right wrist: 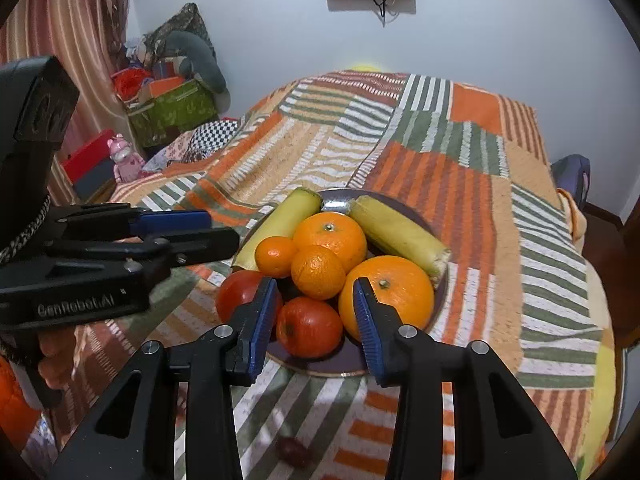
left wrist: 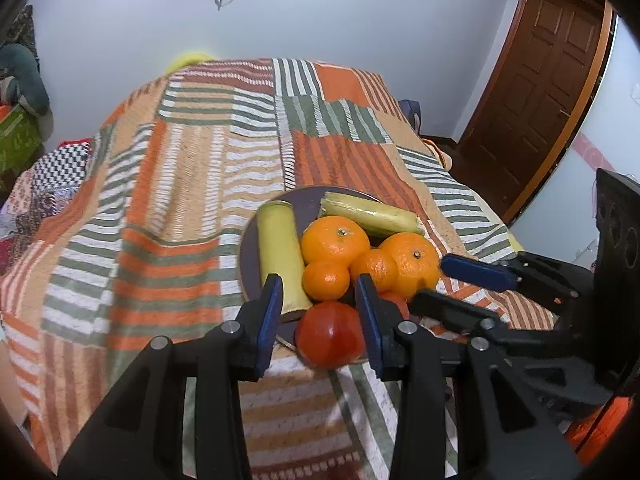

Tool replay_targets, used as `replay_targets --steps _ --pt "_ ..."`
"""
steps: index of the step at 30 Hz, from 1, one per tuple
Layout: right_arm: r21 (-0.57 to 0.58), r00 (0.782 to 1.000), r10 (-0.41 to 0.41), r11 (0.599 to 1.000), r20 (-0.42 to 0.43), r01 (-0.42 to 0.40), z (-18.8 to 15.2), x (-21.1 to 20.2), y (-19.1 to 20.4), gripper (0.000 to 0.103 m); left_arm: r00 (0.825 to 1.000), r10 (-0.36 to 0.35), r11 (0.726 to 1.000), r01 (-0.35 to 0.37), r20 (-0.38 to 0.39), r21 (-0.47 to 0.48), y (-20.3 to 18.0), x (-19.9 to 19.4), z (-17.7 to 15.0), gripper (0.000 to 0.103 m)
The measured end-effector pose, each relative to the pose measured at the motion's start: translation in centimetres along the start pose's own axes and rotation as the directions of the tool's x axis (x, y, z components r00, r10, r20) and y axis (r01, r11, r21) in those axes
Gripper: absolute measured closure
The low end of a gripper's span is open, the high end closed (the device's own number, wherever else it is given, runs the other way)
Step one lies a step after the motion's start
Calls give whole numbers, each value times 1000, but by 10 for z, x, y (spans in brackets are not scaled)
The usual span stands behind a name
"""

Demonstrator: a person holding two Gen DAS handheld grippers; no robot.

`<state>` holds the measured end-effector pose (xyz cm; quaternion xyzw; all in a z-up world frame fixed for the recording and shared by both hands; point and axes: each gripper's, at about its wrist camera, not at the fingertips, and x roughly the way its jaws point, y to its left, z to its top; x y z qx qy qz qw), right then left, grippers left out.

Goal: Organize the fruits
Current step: 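Move both grippers back to the dark red plums on the blanket, then grasp a dark red plum with the right gripper while the left gripper grasps another plum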

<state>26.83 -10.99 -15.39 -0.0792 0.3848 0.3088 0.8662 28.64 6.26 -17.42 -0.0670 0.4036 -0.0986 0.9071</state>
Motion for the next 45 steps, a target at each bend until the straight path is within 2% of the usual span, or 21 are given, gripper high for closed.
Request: replay_targets --steps 7,12,17,24,28,31,38,45 --pt "5 1000 -11 1000 10 11 -14 -28 2 61 999 40 999 -40 12 8 2 -32 -17 66" --pt "3 1000 -12 1000 -27 12 -35 -35 6 61 998 58 998 -58 -15 7 2 -46 -40 66" --pt "6 994 3 1000 -106 -2 -59 -24 11 61 995 75 997 -74 -62 11 2 -48 -62 66" --pt "34 982 20 999 -188 -14 -79 1 5 62 992 58 998 -58 -116 5 -2 -39 -83 66" --pt "23 978 16 1000 -210 -12 -77 12 3 70 990 41 999 -41 -131 8 -9 -33 -89 66" --pt "13 978 20 1000 -207 -17 -77 10 5 82 990 27 1000 -25 -138 15 -15 -31 -93 66" --pt "16 986 11 1000 -167 -8 -77 -5 3 82 985 -6 999 12 -175 35 -29 -24 -106 66" --pt "35 993 11 999 -121 -7 -77 -32 -3 82 978 20 1000 -16 -209 25 -29 -14 -122 66"
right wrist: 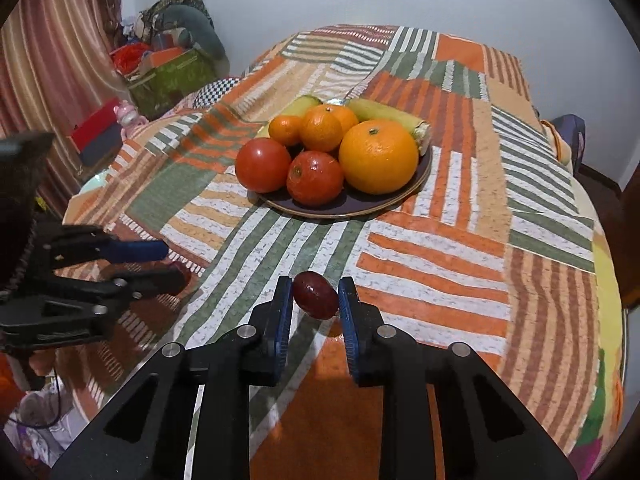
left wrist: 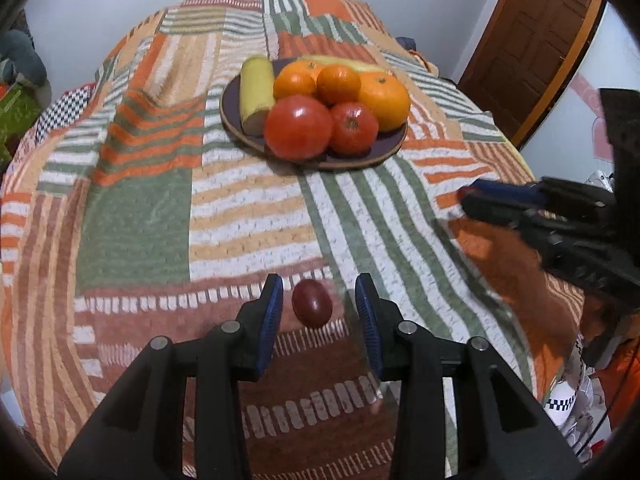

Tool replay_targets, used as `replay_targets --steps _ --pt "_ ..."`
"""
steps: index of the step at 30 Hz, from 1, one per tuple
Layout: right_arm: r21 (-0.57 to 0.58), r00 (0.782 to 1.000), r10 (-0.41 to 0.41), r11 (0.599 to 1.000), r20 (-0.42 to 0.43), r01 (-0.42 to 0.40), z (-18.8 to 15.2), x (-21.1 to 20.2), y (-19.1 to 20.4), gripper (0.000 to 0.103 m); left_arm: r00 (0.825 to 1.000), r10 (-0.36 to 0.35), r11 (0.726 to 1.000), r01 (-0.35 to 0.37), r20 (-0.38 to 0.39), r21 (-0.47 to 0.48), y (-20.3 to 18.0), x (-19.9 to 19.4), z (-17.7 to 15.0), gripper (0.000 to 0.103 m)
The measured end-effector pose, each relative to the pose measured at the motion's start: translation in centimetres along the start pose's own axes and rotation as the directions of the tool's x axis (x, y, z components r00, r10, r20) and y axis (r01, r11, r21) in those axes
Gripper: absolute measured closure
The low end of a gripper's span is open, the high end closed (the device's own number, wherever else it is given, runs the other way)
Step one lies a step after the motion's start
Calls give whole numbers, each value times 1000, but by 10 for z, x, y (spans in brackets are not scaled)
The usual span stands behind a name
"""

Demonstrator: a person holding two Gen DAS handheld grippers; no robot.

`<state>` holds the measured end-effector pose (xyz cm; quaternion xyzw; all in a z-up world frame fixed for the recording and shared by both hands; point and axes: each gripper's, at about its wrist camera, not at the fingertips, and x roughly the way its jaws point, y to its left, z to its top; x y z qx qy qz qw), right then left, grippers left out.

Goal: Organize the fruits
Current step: 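Grasp a dark red plum with the right gripper while the left gripper grasps another plum, then carry both plums onto the plate among the fruit and release them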

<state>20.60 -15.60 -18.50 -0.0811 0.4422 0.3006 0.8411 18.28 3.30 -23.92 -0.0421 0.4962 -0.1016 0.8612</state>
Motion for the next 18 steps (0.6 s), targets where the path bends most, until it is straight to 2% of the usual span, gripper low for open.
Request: replay_targets --steps 2,4,5,7,12,18 --pt "1 1000 -3 1000 4 3 -2 -4 0 82 1000 6 1000 -6 -9 -8 2 5 -3 69" --pt "3 1000 -4 1000 7 4 -3 -7 -1 82 1000 26 1000 -26 -8 -9 2 8 -5 78" --pt "5 1000 -3 1000 9 3 -3 -8 -2 82 1000 31 999 -31 -1 -9 3 8 -6 79" --pt "8 1000 -1 1000 13 1 -4 -11 -2 82 1000 16 1000 -16 2 -17 3 6 -5 83" --pt "13 1000 2 1000 31 -3 0 -15 -4 82 999 27 1000 -27 29 -11 4 -3 2 83" --pt "3 997 -1 1000 82 1 21 -22 -5 82 995 35 999 -34 93 -7 5 -20 28 83"
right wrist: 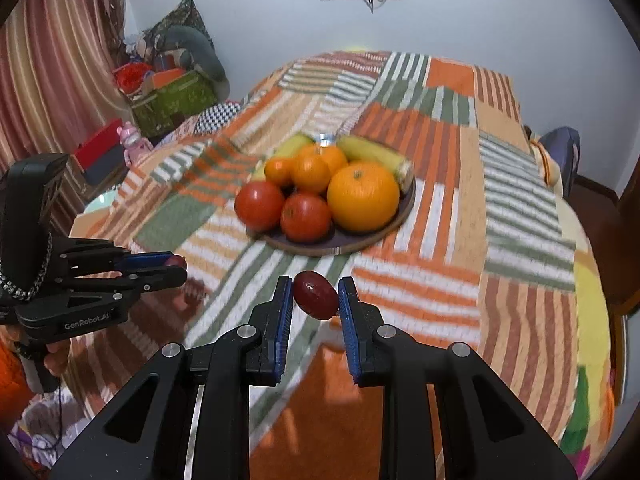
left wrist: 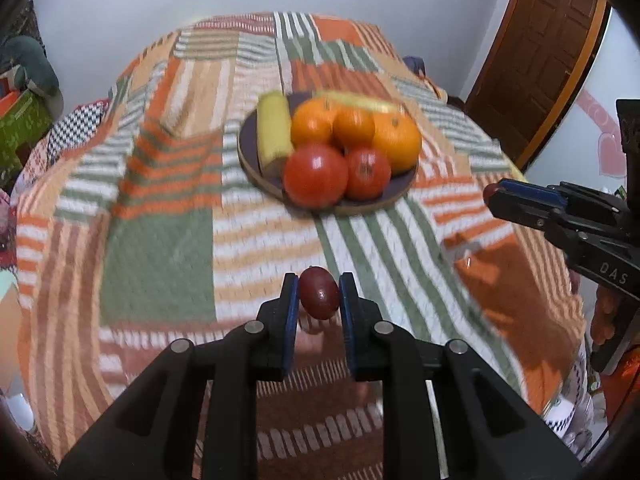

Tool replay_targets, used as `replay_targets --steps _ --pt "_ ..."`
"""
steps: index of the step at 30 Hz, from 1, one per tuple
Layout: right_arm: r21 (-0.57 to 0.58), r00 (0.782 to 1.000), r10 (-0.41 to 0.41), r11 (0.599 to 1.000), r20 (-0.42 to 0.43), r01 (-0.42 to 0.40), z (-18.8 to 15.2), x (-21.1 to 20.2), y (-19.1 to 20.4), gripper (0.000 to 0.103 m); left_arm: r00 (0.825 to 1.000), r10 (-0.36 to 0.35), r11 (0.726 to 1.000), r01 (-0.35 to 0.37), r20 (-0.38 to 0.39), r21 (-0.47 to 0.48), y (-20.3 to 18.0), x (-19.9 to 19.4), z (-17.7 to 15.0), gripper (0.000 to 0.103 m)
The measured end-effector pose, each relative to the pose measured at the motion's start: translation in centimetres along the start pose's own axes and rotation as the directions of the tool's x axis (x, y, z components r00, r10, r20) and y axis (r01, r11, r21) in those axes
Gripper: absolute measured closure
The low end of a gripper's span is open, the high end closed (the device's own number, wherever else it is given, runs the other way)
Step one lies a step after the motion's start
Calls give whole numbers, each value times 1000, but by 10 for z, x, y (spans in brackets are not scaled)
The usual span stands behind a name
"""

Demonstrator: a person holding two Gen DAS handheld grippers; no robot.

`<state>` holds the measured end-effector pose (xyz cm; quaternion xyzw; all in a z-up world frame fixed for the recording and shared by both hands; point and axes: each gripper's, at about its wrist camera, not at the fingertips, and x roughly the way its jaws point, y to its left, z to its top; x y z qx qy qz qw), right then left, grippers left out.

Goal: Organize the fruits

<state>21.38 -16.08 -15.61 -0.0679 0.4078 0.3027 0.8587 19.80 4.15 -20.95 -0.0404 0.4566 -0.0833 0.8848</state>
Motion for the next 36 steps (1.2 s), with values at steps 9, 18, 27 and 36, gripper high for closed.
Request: replay_targets --steps 9,18,27,36 --pt "-17 996 -2 1000 92 3 43 0 -1 82 995 11 1000 -11 94 -8 9 -6 56 83" --pt "-21 993 -12 1000 115 14 70 23 -4 82 989 -11 1000 11 145 5 11 9 99 83" --pt "-3 997 -18 1000 74 18 84 63 -11 82 994 -25 999 28 108 -19 20 55 127 83" --pt "9 999 -35 999 18 35 86 93 -17 81 997 -40 997 43 66 -57 29 85 131 83"
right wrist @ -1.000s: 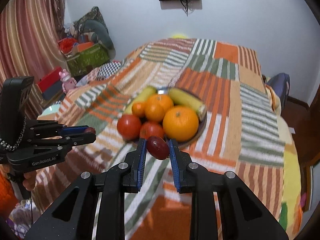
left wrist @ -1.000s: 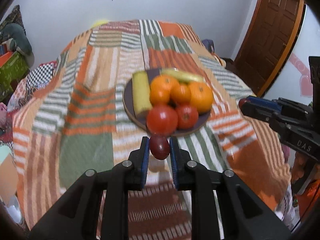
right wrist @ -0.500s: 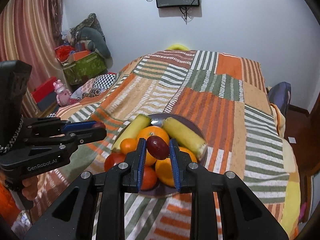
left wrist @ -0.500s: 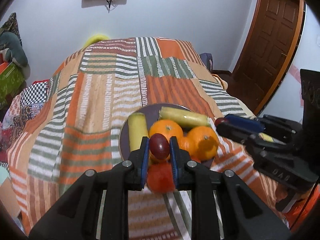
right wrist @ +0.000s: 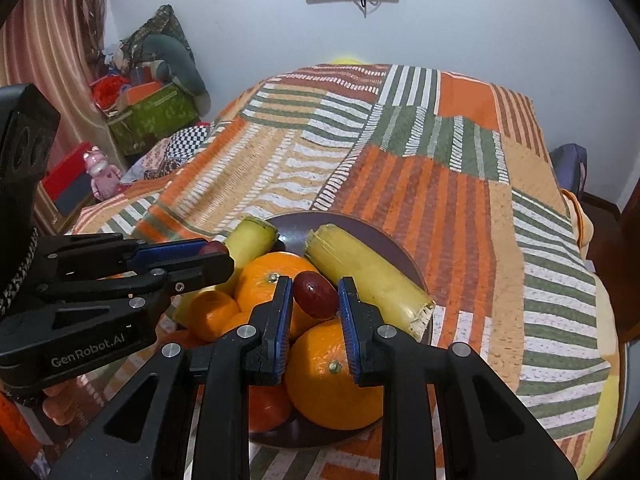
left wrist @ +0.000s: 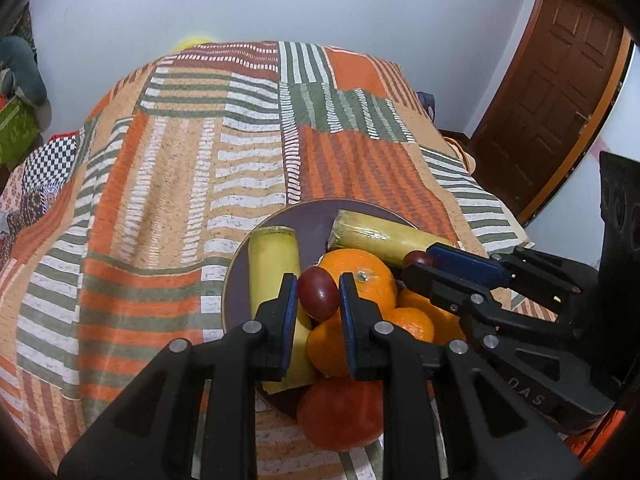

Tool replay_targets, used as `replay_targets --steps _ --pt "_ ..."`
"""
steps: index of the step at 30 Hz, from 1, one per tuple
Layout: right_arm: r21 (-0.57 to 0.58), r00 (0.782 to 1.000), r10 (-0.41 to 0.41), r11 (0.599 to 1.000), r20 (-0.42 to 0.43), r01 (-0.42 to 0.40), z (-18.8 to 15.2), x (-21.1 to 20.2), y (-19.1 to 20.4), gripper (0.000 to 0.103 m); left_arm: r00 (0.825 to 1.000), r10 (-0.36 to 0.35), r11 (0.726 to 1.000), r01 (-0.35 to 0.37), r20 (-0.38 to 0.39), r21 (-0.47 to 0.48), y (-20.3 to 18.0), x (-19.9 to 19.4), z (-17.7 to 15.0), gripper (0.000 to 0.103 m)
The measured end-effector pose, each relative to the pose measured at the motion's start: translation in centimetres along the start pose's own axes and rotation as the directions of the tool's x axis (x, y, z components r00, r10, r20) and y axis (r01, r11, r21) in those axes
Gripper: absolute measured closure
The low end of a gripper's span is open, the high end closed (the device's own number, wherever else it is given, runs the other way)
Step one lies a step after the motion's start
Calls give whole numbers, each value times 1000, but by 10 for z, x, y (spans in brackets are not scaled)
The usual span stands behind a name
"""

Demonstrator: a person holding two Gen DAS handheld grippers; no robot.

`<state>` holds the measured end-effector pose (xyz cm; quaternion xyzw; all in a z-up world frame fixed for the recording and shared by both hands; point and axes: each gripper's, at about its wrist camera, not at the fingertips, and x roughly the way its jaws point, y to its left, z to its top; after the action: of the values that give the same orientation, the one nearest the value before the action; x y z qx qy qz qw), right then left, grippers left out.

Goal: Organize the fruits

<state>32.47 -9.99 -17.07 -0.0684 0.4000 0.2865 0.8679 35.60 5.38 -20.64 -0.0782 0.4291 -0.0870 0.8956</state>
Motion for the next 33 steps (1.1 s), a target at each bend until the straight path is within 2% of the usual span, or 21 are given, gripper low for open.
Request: replay_targets --steps 2,4,5,8,12,17,20,23,30,33 --pt "2 1000 -5 1000 -3 5 0 2 -1 81 1000 -10 1000 10 -18 -7 1 5 0 81" --pt "6 1000 -3 1000 -12 3 0 4 -2 81 1000 -14 1000 13 -27 -16 1 7 0 67" --pt "10 1000 0 1000 -16 0 -1 4 -2 80 1000 -15 1000 14 -24 -20 2 6 -1 65" --pt "17 1000 0 1000 -11 0 -1 2 -4 71 1000 -21 1000 21 -15 -21 1 0 -1 65" --pt "19 1000 -11 1000 17 10 1 -13 -3 71 1000 -7 1000 7 24 -16 -2 -21 -1 65" --pt "23 996 -17 1000 93 15 7 -54 2 71 990 27 1000 -28 139 6 -13 -77 -1 65" --pt "20 987 -25 1000 161 22 11 -89 8 71 971 55 998 -61 232 18 -23 -121 -2 65" --pt "17 971 -24 1000 236 20 15 -130 19 71 944 59 997 -70 326 22 -36 -172 -7 65" --pt "-4 912 -27 1000 410 31 10 -223 50 69 872 54 995 -90 486 51 -66 -268 -32 65" --pt "3 884 -10 1000 467 10 2 -254 59 67 852 43 995 -86 522 59 -75 -297 -45 65"
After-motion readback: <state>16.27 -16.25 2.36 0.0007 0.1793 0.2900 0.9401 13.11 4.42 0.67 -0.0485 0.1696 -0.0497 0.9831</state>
